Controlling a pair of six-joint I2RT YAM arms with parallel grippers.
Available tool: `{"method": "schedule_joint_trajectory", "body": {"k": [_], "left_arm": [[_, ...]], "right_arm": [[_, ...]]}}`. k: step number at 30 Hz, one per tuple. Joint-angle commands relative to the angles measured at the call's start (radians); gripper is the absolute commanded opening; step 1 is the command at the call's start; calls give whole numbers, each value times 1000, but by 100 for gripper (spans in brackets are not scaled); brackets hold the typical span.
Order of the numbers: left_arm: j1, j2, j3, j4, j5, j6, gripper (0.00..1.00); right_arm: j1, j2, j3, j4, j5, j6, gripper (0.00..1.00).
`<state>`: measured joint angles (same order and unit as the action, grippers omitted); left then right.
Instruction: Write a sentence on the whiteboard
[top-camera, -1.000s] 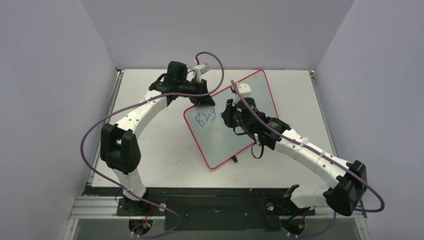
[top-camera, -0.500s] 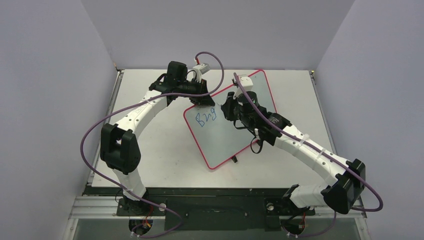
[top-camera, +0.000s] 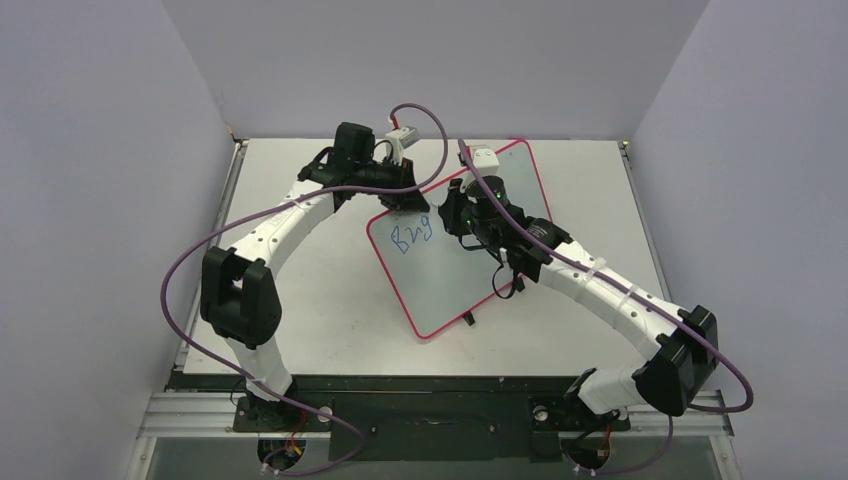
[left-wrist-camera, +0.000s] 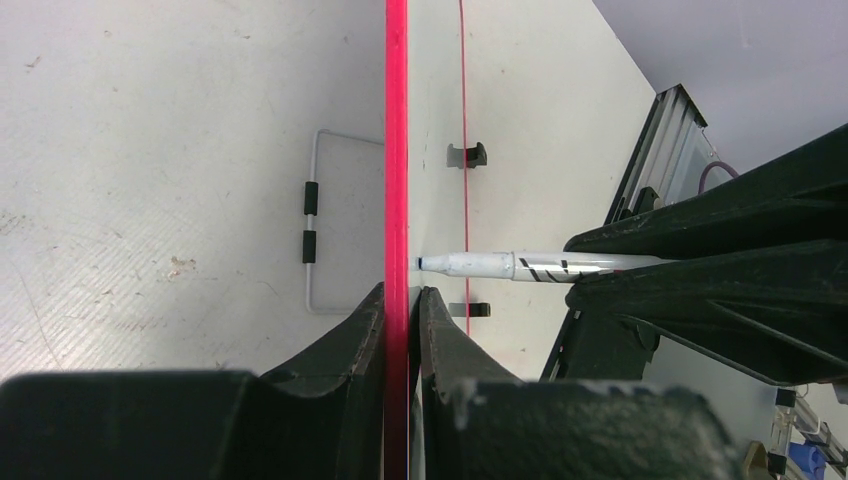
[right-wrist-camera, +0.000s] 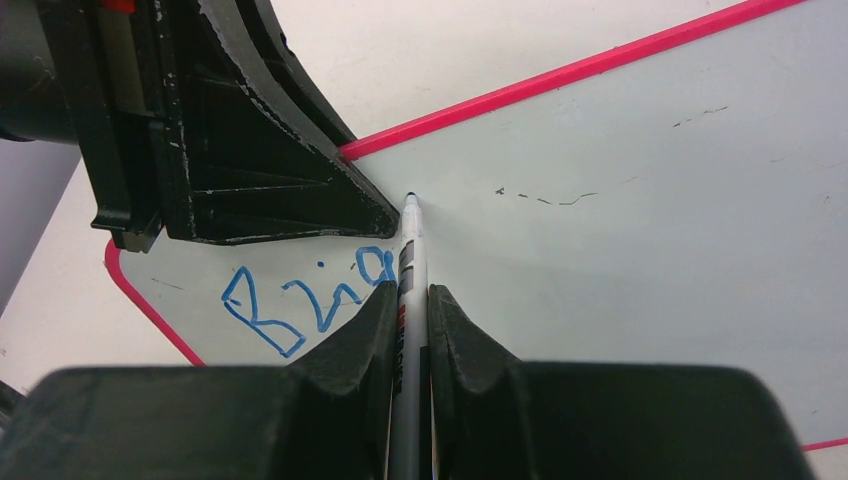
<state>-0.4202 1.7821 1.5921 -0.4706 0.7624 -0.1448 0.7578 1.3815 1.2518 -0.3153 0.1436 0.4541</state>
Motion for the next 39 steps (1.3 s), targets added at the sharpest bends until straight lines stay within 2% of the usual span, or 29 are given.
{"method": "schedule_joint_trajectory", "body": {"k": [1,39], "left_arm": [[4,-70,8,76,-46,85,0],[6,-71,10,75,-48,85,0]], "right_arm": [[-7,18,49,35,19,-2,0],[9,-79,-131,31,-48,50,0]]}}
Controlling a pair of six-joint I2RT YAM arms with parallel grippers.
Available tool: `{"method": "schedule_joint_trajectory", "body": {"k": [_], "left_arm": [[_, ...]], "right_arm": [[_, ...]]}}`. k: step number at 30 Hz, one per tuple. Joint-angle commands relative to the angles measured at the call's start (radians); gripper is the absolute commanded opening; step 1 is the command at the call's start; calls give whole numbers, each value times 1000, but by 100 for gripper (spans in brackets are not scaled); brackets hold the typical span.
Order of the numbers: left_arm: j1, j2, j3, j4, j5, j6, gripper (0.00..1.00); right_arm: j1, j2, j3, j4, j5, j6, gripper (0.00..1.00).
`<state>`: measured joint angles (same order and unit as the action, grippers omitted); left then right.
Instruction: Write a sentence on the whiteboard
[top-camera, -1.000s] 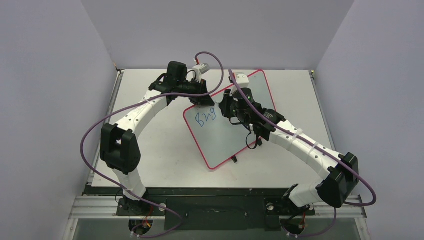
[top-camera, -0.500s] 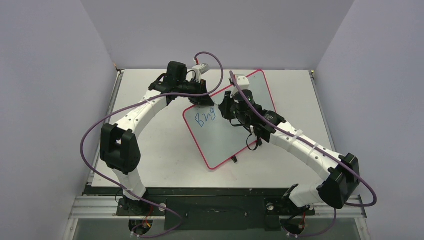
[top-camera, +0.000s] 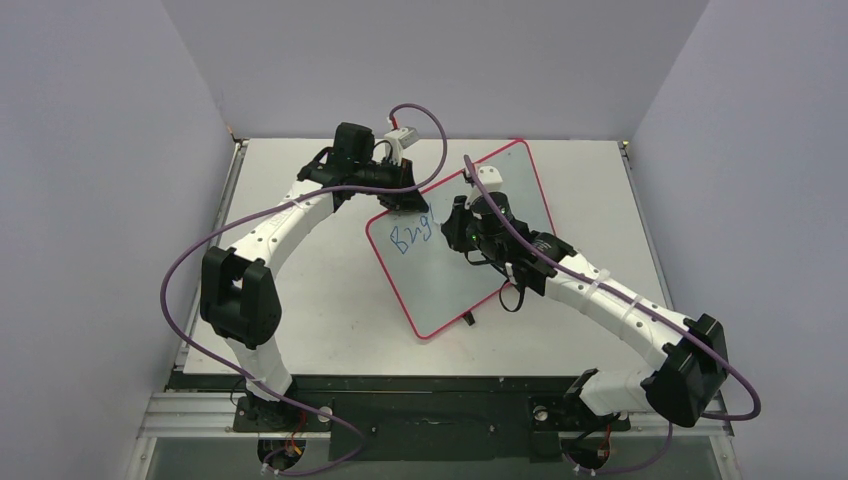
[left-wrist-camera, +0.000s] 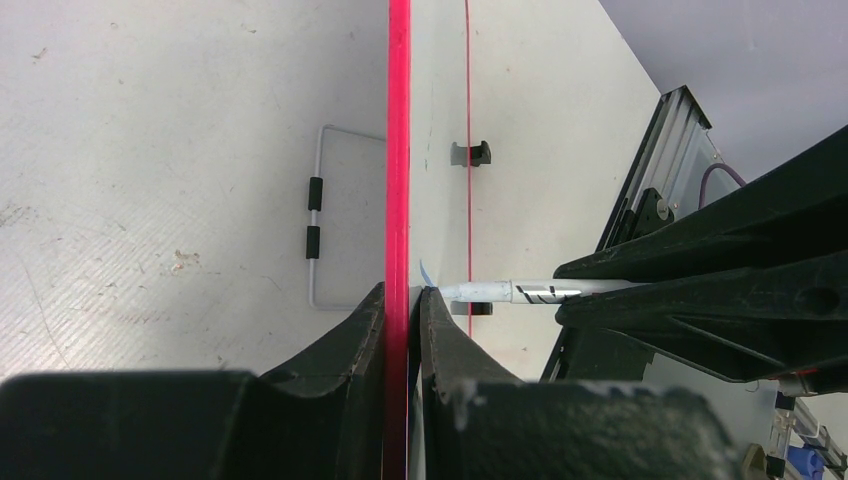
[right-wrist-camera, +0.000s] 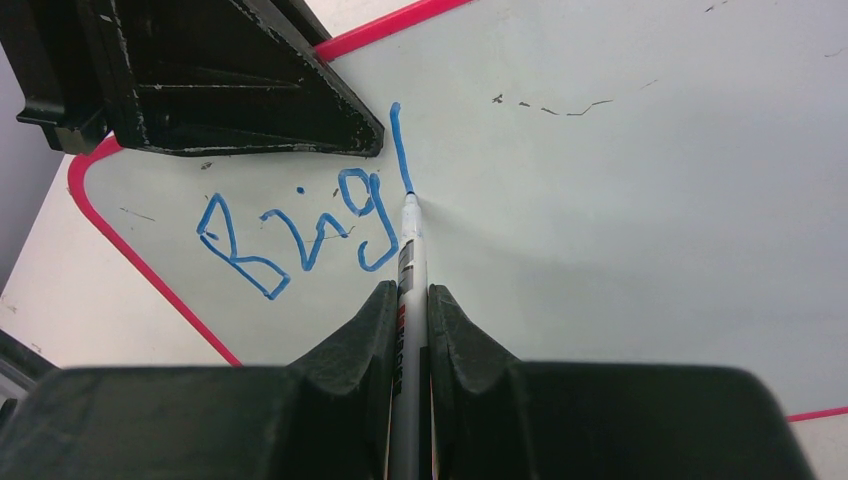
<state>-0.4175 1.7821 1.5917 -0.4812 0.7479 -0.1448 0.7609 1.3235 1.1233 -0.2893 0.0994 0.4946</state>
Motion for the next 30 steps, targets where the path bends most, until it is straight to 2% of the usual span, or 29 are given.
{"method": "schedule_joint_trajectory", "body": {"k": [1,30], "left_arm": [[3,-72,10,86,-34,85,0],[3,-77,10,82,-36,90,0]], "right_arm": [[6,-20,0,4,-3,9,0],[-21,72,157,-41,70,-37,0]]}}
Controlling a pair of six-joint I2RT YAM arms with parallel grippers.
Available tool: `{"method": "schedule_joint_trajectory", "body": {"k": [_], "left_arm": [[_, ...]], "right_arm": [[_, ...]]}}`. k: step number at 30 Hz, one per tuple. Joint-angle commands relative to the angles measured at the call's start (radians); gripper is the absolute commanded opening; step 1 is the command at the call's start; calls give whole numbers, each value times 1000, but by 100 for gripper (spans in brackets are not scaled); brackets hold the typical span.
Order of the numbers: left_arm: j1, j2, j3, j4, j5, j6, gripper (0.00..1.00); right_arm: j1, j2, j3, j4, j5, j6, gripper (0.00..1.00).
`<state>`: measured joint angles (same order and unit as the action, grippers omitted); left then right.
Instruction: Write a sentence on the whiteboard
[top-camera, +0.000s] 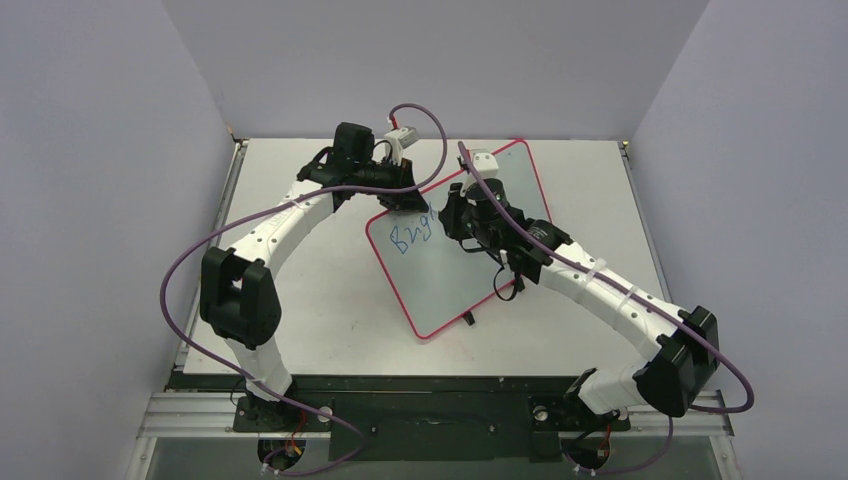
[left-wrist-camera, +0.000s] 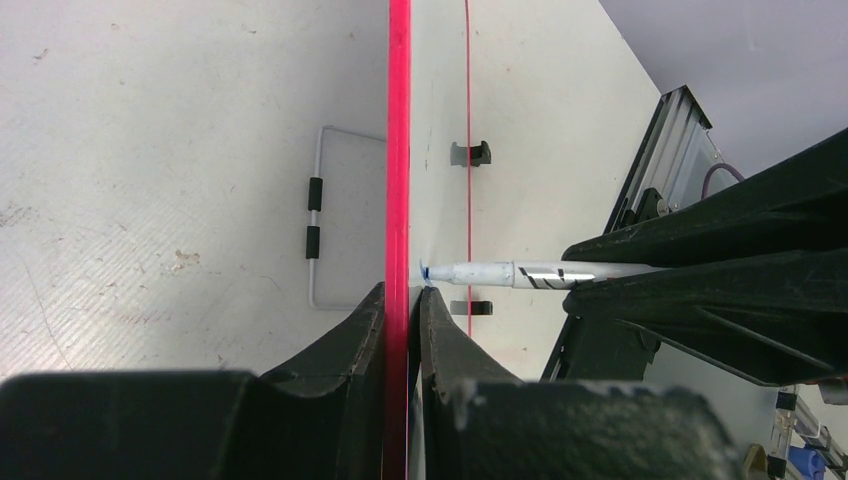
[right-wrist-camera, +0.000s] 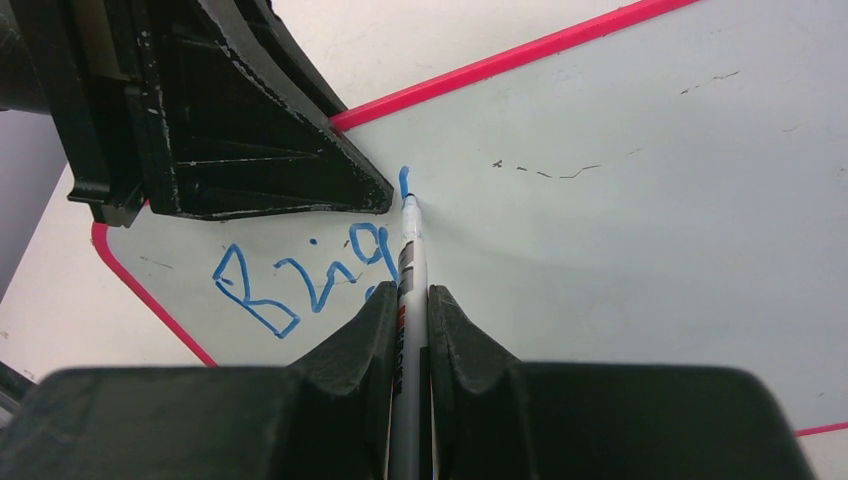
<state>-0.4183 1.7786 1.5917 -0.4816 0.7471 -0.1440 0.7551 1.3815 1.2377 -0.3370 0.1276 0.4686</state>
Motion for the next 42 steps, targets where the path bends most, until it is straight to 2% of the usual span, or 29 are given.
{"method": "schedule_joint_trajectory", "body": {"k": [1,30,42], "left_arm": [[4,-74,10,83,-35,89,0],[4,-79,8,87,-33,86,0],[2,-75,9,87,-31,87,0]], "right_arm": [[-16,14,41,4,44,-10,0],[-17,-59,-89,-21,-20,0,0],[-16,-150,-61,-23,21,-16,0]]}}
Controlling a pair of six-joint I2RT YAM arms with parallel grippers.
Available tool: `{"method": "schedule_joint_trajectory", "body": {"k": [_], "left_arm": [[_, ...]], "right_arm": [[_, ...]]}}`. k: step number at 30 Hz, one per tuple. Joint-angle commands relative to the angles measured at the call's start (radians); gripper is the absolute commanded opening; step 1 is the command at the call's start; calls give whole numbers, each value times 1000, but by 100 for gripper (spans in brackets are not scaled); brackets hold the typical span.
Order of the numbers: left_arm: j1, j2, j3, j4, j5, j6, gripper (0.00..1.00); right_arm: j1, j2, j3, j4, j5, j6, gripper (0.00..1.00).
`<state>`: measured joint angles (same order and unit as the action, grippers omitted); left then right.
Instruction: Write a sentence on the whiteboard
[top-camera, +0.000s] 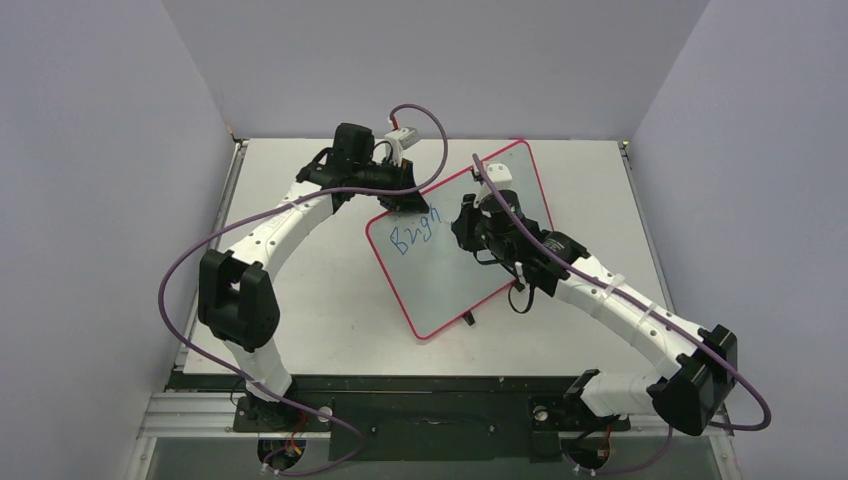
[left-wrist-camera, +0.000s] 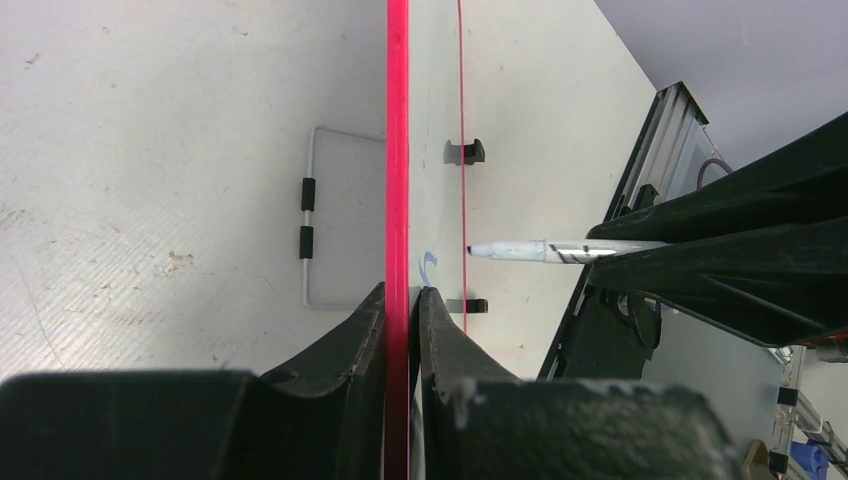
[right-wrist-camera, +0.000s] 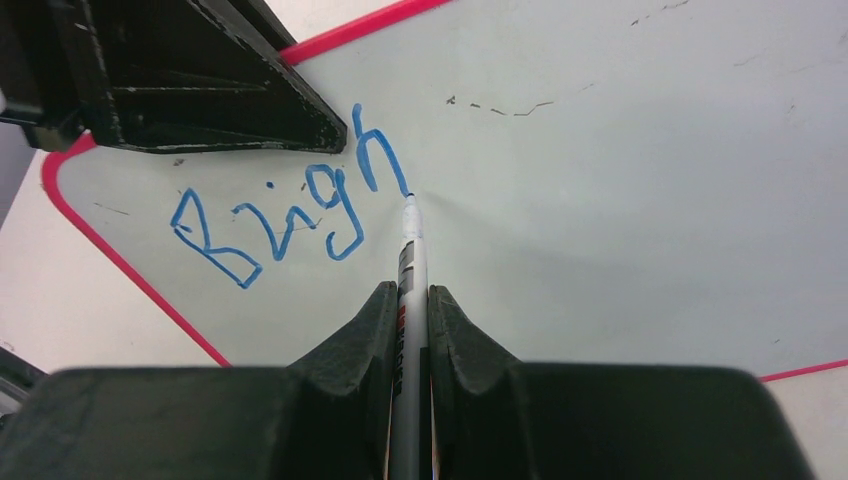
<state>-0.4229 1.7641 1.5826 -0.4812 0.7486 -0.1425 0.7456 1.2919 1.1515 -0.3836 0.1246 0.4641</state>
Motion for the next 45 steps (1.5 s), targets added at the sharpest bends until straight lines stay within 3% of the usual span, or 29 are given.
{"method": "schedule_joint_trajectory", "body": {"k": [1,22,45], "left_arm": [[6,-60,17,86,-32,86,0],[6,-59,16,84,-33,90,0],[-1,-45,19,79,-40,93,0]], "right_arm": [[-7,-63,29,28,24,-12,0],[-27,61,95,91,10,-14,0],[-67,70,91,81,25,-29,0]]}}
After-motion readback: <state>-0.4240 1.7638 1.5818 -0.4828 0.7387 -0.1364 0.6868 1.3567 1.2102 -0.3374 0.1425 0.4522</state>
